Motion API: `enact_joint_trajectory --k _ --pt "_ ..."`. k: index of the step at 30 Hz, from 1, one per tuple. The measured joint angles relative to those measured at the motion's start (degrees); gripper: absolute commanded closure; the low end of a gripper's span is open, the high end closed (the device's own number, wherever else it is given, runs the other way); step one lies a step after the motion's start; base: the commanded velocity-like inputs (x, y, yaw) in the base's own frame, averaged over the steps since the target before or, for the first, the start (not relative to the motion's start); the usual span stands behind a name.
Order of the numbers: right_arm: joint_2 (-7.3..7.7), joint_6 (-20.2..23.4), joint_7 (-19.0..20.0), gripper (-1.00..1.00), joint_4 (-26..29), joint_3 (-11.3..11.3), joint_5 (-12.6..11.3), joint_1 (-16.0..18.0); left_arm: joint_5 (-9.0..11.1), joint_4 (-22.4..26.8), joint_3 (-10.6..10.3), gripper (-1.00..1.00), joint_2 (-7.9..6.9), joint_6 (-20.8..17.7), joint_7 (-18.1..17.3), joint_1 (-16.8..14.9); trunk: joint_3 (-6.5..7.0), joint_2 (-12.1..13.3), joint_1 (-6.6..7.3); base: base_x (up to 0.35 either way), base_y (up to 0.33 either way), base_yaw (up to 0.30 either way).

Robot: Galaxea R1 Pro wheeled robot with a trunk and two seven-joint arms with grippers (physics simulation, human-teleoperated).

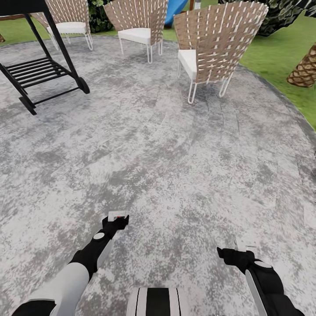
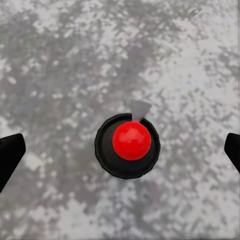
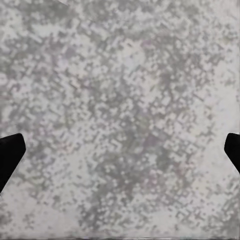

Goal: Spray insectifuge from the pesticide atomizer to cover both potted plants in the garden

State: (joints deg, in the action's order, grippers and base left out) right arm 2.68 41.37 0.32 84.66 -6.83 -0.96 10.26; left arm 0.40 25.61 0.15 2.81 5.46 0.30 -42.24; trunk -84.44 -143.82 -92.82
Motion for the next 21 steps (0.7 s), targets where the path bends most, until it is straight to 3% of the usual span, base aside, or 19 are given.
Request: enact_joint_trajectory --k 5,21 --pt "-0.03 0.0 0.0 -1.00 0.0 0.0 0.0 0.0 0.0 0.0 0.0 -1.00 0.00 0.0 0.0 0.0 0.00 0.0 0.00 -0.009 0.029 -0.151" --pt "-0.08 0.0 0.0 -1.00 0.0 0.1 0.0 0.0 0.0 0.1 0.0 -1.00 -0.02 0.0 0.0 0.7 0.00 0.0 0.00 0.000 0.001 -0.006"
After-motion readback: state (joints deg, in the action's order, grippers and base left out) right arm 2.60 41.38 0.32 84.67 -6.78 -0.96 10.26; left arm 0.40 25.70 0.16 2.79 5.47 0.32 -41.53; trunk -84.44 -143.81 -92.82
